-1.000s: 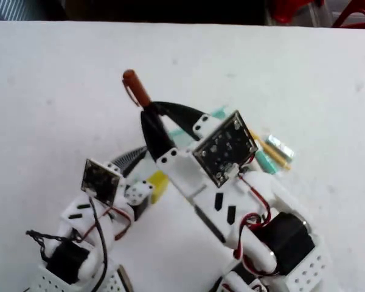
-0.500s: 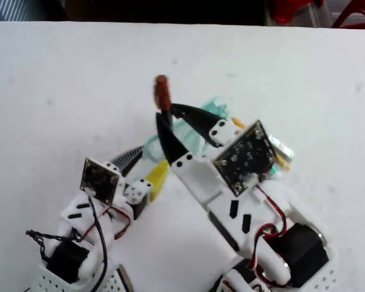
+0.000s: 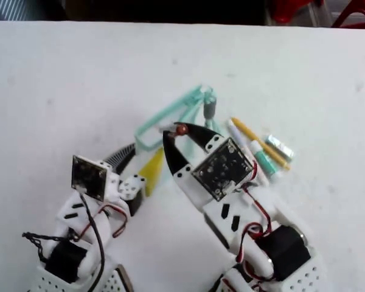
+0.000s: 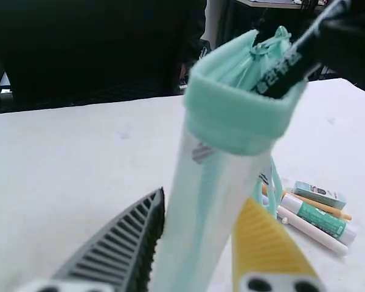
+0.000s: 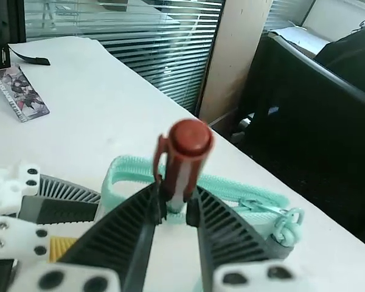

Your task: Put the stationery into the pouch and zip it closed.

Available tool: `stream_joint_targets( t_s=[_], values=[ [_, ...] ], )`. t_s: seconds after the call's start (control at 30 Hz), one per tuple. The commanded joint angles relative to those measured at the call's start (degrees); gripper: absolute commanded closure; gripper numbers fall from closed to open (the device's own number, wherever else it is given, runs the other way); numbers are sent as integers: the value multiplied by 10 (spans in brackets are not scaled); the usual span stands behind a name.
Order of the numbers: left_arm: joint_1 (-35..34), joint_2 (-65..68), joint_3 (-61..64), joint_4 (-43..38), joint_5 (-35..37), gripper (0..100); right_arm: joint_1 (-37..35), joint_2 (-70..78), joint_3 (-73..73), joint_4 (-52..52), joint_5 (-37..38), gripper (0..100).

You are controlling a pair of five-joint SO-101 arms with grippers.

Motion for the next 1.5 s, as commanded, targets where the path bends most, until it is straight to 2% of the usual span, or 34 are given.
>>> stream_joint_targets(
  t_s=[0.0,0.1,0.2,0.4,0.5,0.57,0.8,0.93,1.1,1.47],
  values=[
    [-9,-6,-11,-9,-3,814,4,48,-43,-19,5,982],
    [23,-6,-38,51,-43,766,4,130,-102,-13,4,982],
    [52,-6,-60,90,-48,766,2,211,-174,21,4,982],
    [57,-6,-62,92,-55,764,-42,320,-316,121,4,982],
    [58,-6,-62,92,-79,766,-45,346,-360,155,4,982],
    [54,-6,-62,92,-70,766,-44,353,-378,178,4,982],
    [53,-6,-61,89,-38,766,-44,353,-383,234,4,982],
    [51,-6,-62,89,-16,766,-43,345,-384,244,-24,982],
    [-3,-6,-62,89,1,766,-43,292,-382,245,-24,982],
    [-1,-6,-60,80,-4,766,-43,277,-335,244,-25,982]
  ],
)
